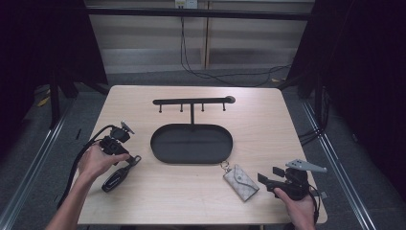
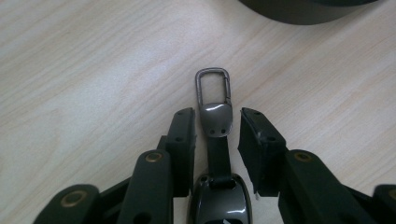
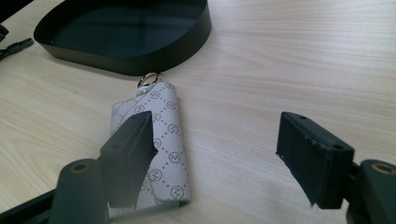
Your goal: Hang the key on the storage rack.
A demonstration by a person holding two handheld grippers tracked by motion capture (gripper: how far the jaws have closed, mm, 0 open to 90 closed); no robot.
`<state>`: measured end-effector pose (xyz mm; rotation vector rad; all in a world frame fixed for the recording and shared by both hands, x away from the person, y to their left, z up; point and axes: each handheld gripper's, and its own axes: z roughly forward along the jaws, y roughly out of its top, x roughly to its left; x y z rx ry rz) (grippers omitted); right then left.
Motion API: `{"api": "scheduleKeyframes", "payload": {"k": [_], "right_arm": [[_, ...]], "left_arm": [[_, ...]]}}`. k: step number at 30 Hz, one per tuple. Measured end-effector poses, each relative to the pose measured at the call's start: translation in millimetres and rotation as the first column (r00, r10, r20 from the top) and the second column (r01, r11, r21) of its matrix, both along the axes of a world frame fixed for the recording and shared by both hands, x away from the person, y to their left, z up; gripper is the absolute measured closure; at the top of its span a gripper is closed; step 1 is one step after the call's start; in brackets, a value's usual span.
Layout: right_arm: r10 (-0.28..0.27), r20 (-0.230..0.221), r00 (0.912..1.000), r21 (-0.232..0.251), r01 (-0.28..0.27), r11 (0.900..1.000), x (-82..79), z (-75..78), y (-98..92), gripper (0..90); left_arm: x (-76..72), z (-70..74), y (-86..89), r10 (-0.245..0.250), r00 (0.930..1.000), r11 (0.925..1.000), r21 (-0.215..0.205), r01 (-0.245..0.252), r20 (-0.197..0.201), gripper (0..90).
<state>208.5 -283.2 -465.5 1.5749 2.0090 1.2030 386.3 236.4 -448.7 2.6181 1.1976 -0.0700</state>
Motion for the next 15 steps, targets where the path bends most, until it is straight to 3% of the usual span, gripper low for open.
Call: {"api": "scheduleKeyframes", "payload": {"k": [9, 15], "right_arm": [[0.002, 0.000, 1.0000, -0.001, -0.002, 1.000, 0.1, -0.1, -0.2, 27.4], [0.002, -0.001, 1.0000, -0.001, -0.002, 1.000, 0.1, -0.3, -0.5, 27.2]], "left_arm": [[2.4, -10.2, -8.1, -0.017, 0.9997, 0.9995, 0.025, 0.018, -0.017, 67.7], [3.5, -15.6, -11.1, -0.030, 0.9994, 0.9972, 0.068, 0.031, -0.020, 68.7]]}}
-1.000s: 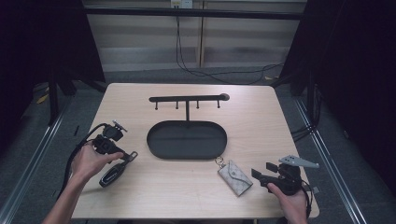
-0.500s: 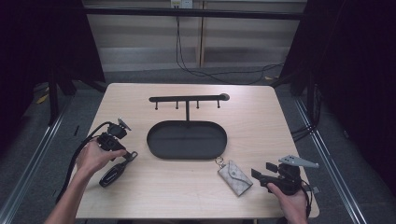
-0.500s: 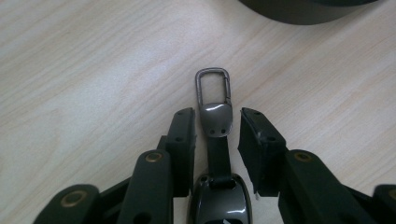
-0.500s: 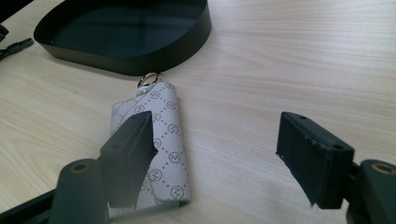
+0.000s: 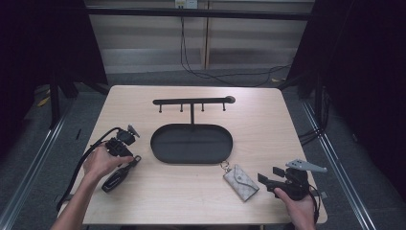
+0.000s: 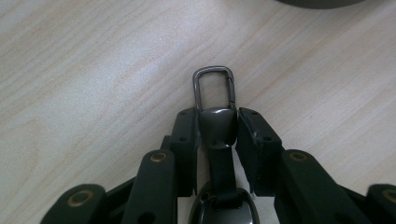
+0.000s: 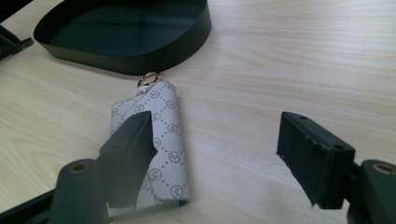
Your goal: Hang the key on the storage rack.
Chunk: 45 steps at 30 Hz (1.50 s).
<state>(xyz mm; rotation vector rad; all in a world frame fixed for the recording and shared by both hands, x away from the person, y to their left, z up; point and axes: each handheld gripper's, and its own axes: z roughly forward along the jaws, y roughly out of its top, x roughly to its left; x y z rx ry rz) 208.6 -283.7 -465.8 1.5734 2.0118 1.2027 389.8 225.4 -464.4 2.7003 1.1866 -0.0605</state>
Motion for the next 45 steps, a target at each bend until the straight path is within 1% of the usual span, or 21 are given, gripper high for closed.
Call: {"api": "scheduleKeyframes", "payload": {"k": [7, 8, 9, 10, 14, 15, 16, 19, 20, 21, 23, 24, 26, 27, 29, 35, 36, 38, 40, 42, 45], "right_arm": [[0.001, 0.001, 1.0000, 0.001, -0.001, 1.000, -0.1, 0.0, 0.3, 27.2], [0.001, 0.001, 1.0000, 0.001, -0.001, 1.000, -0.1, 0.0, 0.3, 27.2], [0.001, 0.001, 1.0000, 0.001, -0.001, 1.000, 0.0, -0.1, 0.3, 27.2], [0.001, 0.000, 1.0000, 0.001, -0.001, 1.000, 0.0, 0.0, 0.3, 27.2], [0.003, 0.002, 1.0000, 0.000, -0.003, 1.000, -0.4, 0.1, 0.1, 27.2], [0.002, 0.003, 1.0000, 0.000, -0.002, 1.000, -0.5, 0.2, 0.1, 27.2], [0.002, 0.003, 1.0000, 0.000, -0.002, 1.000, -0.5, 0.1, 0.0, 27.2], [0.001, 0.001, 1.0000, 0.002, -0.001, 1.000, -0.3, 0.1, -0.2, 27.2], [0.001, 0.000, 1.0000, 0.002, -0.001, 1.000, -0.1, 0.0, -0.1, 27.2], [0.002, 0.000, 1.0000, 0.000, -0.002, 1.000, 0.1, -0.1, -0.1, 27.2], [0.000, 0.000, 1.0000, 0.002, 0.000, 1.000, 0.3, -0.2, -0.1, 27.2], [-0.001, -0.001, 1.0000, 0.001, 0.001, 1.000, 0.4, -0.2, -0.2, 27.2], [-0.003, -0.001, 1.0000, 0.002, 0.003, 1.000, 0.5, -0.2, -0.3, 27.2], [-0.004, -0.001, 1.0000, 0.003, 0.004, 1.000, 0.5, -0.3, -0.2, 27.2], [-0.005, 0.000, 1.0000, -0.001, 0.005, 1.000, 0.4, -0.2, 0.0, 27.2], [-0.006, -0.002, 1.0000, 0.002, 0.006, 1.000, 0.4, -0.2, -0.3, 27.2], [-0.006, -0.002, 1.0000, 0.002, 0.006, 1.000, 0.4, -0.2, -0.3, 27.2], [-0.006, -0.002, 1.0000, 0.001, 0.006, 1.000, 0.4, -0.2, -0.1, 27.3], [-0.007, -0.002, 1.0000, 0.001, 0.007, 1.000, 0.3, -0.2, -0.2, 27.2], [-0.008, -0.001, 1.0000, 0.001, 0.008, 1.000, 0.2, -0.2, -0.3, 27.2], [-0.010, -0.002, 0.9999, 0.002, 0.010, 1.000, 0.1, -0.1, -0.4, 27.2]], "left_arm": [[-0.9, -1.5, -4.4, -0.004, 0.9999, 0.9996, 0.029, 0.004, 0.012, 68.5], [-0.6, -1.2, -5.7, -0.017, 0.9998, 0.9989, 0.043, 0.017, 0.008, 68.4], [-1.0, -1.3, -7.6, -0.015, 0.9998, 0.9985, 0.054, 0.014, 0.013, 68.5], [-1.1, -0.9, -9.7, -0.024, 0.9996, 0.9970, 0.073, 0.023, 0.014, 68.4], [-2.8, -1.0, -14.8, -0.022, 0.9995, 0.9943, 0.105, 0.020, 0.021, 70.1], [-2.6, -1.0, -14.8, -0.022, 0.9996, 0.9943, 0.105, 0.020, 0.017, 70.4], [-1.7, -0.6, -14.2, -0.034, 0.9993, 0.9935, 0.109, 0.032, 0.016, 70.5], [-2.5, -0.9, -15.0, -0.020, 0.9997, 0.9940, 0.108, 0.018, 0.014, 70.6], [-1.8, -0.6, -14.5, -0.025, 0.9996, 0.9937, 0.110, 0.024, 0.011, 70.6], [-1.7, -0.7, -13.8, -0.017, 0.9999, 0.9947, 0.101, 0.017, 0.002, 70.7], [-1.2, 2.4, -10.9, -0.003, 1.0000, 0.9958, 0.091, 0.003, 0.006, 70.7], [-1.2, 5.1, -9.6, -0.010, 0.9999, 0.9965, 0.083, 0.009, 0.005, 70.7], [-2.2, 10.7, -7.6, 0.006, 0.9999, 0.9981, 0.060, -0.007, 0.010, 70.7], [-2.6, 14.7, -6.2, 0.003, 1.0000, 0.9983, 0.058, -0.004, 0.008, 70.7], [-2.9, 21.9, -2.9, 0.009, 0.9996, 0.9991, 0.041, -0.011, 0.027, 70.7], [-8.9, 41.9, 2.7, 0.014, 0.9984, 0.9999, 0.001, -0.014, 0.055, 70.7], [-9.8, 44.7, 3.3, 0.011, 0.9985, 0.9999, -0.011, -0.011, 0.053, 70.7], [-11.2, 50.7, 4.6, 0.009, 0.9978, 0.9998, -0.019, -0.008, 0.065, 70.7], [-12.5, 56.7, 5.6, 0.020, 0.9971, 0.9991, -0.038, -0.017, 0.073, 70.7], [-13.4, 63.3, 6.5, 0.023, 0.9963, 0.9990, -0.040, -0.020, 0.083, 70.7], [-14.4, 71.4, 8.2, 0.027, 0.9952, 0.9981, -0.057, -0.022, 0.094, 70.8]]}}
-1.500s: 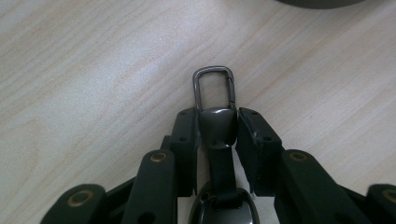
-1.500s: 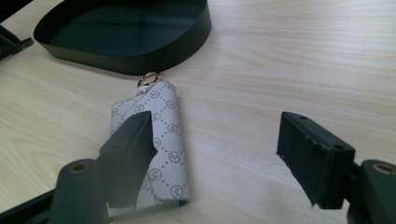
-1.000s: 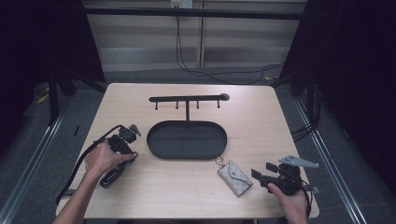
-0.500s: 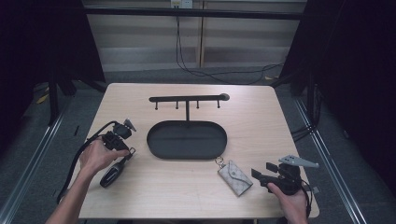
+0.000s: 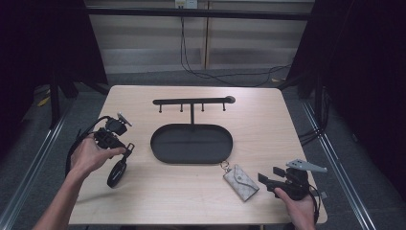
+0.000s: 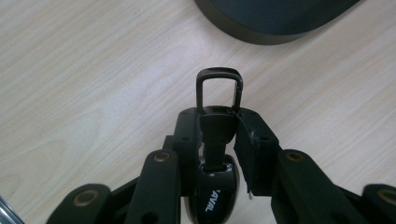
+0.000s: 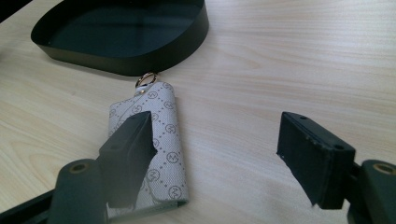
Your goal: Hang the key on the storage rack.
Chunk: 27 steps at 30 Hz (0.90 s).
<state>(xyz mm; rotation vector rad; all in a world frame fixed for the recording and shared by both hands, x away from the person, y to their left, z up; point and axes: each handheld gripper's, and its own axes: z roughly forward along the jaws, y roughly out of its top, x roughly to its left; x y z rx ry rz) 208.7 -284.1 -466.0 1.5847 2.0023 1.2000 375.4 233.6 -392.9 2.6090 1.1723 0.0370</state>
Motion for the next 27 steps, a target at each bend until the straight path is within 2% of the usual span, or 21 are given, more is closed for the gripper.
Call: {"api": "scheduleKeyframes", "payload": {"k": [7, 9, 10, 12, 23, 27], "right_arm": [[-0.001, 0.000, 1.0000, 0.000, 0.001, 1.000, 0.1, -0.1, -0.1, 27.1], [-0.001, 0.000, 1.0000, 0.000, 0.001, 1.000, 0.2, -0.1, -0.2, 27.1], [-0.002, 0.000, 1.0000, 0.000, 0.002, 1.000, 0.1, -0.1, -0.2, 27.0], [-0.002, 0.000, 1.0000, 0.000, 0.002, 1.000, 0.1, -0.1, -0.2, 27.0], [-0.004, 0.001, 1.0000, 0.000, 0.004, 1.000, 0.1, -0.2, -0.3, 27.0], [-0.005, 0.000, 1.0000, 0.000, 0.005, 1.000, 0.2, -0.3, -0.4, 26.9]], "left_arm": [[-1.2, 9.9, 3.0, 0.008, 0.9999, 0.9999, -0.015, -0.008, 0.010, 70.8], [-1.3, 11.7, 3.3, 0.004, 0.9999, 1.0000, -0.003, -0.004, 0.012, 70.8], [-1.7, 12.0, 3.4, 0.009, 0.9998, 0.9999, -0.004, -0.009, 0.020, 70.8], [-1.4, 14.2, 4.2, 0.001, 1.0000, 1.0000, -0.009, -0.001, 0.007, 70.8], [-3.5, 29.0, 5.3, 0.006, 0.9996, 0.9999, -0.013, -0.006, 0.027, 70.8], [-4.0, 34.0, 6.3, 0.002, 0.9998, 1.0000, -0.002, -0.002, 0.021, 70.8]]}}
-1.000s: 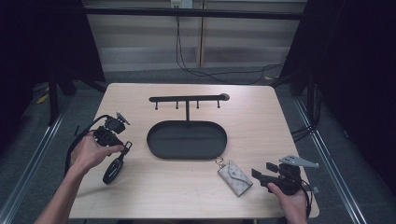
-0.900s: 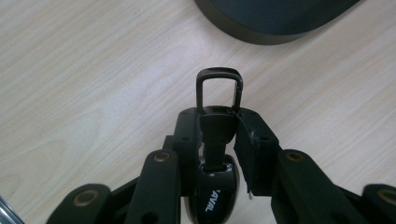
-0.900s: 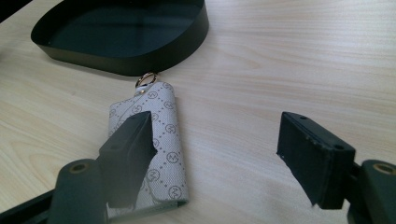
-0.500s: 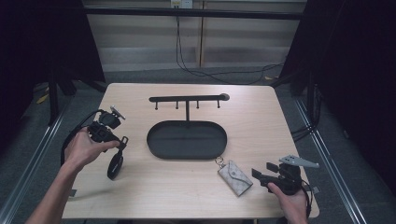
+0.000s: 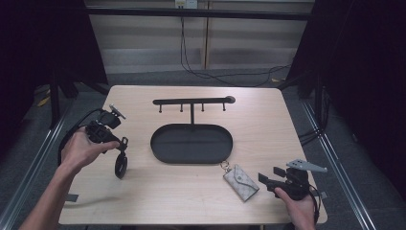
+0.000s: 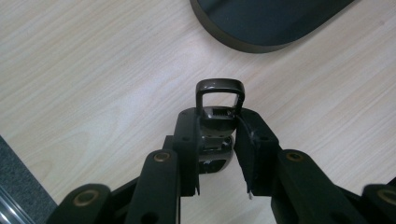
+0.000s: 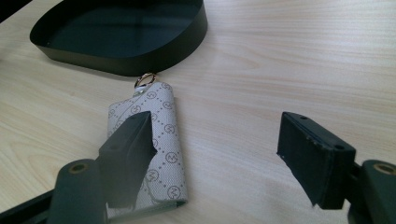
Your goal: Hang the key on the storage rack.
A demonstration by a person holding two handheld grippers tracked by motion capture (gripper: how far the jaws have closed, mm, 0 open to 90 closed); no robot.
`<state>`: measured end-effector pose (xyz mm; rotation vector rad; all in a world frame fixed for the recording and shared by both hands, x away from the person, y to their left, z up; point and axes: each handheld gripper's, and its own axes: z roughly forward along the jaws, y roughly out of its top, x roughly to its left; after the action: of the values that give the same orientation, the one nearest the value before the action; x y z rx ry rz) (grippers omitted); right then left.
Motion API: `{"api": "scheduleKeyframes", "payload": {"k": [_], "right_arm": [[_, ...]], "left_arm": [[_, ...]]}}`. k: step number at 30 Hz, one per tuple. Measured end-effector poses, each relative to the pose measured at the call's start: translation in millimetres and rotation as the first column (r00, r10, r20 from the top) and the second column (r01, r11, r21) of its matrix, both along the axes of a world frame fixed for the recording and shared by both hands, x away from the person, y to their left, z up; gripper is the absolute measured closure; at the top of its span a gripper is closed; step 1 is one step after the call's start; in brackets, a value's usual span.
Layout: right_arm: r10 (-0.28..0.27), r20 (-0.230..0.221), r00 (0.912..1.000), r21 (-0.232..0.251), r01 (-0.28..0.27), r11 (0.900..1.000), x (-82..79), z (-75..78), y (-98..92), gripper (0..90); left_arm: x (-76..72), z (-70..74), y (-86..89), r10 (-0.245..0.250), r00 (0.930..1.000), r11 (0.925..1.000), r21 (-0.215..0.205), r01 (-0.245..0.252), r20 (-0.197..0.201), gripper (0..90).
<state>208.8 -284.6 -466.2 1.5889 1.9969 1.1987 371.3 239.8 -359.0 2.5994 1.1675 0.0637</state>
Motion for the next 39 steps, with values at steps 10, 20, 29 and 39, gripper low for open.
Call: {"api": "scheduleKeyframes", "payload": {"k": [10, 20, 29, 39], "right_arm": [[-0.001, 0.000, 1.0000, 0.000, 0.001, 1.000, -0.1, 0.1, -0.2, 26.9], [0.001, 0.001, 1.0000, 0.000, -0.001, 1.000, -0.3, 0.3, -0.5, 26.8], [0.002, 0.005, 1.0000, 0.001, -0.002, 1.000, -0.6, 0.6, -0.5, 26.1], [0.009, 0.006, 0.9999, 0.005, -0.009, 1.000, -0.6, 0.6, -0.1, 23.3]], "left_arm": [[-0.9, 16.0, -1.2, -0.006, 1.0000, 0.9999, 0.013, 0.006, 0.006, 70.8], [2.6, 30.4, -13.0, -0.002, 1.0000, 0.9998, 0.019, 0.002, 0.003, 70.8], [7.0, 41.5, -24.4, -0.022, 0.9997, 0.9990, 0.039, 0.022, -0.011, 70.8], [12.5, 50.5, -31.2, -0.004, 0.9997, 0.9996, 0.028, 0.004, -0.025, 70.8]]}}
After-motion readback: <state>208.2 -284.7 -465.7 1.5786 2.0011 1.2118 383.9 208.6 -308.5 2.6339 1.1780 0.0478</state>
